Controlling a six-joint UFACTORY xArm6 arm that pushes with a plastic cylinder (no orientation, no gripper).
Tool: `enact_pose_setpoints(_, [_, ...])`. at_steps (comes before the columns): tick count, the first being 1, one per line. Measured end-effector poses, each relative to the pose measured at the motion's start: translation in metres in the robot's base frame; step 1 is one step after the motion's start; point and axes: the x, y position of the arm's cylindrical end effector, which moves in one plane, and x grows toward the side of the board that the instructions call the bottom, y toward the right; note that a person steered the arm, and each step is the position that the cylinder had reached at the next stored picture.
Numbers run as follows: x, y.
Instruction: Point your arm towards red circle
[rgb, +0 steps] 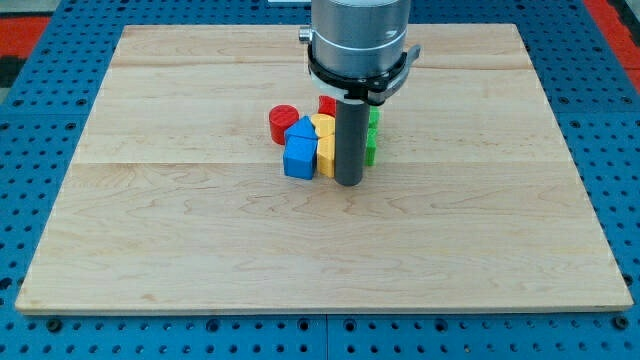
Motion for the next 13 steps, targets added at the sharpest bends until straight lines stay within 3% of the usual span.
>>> enact_pose_setpoints(2, [0.036,-0.001])
enact_pose_setpoints(4, [0.045,-0.037])
enact_pose_setpoints(8, [0.007,-0.139])
enact_pose_setpoints(9, [-0.021,-0.136])
enact_pose_setpoints(13, [-0.067,-0.152])
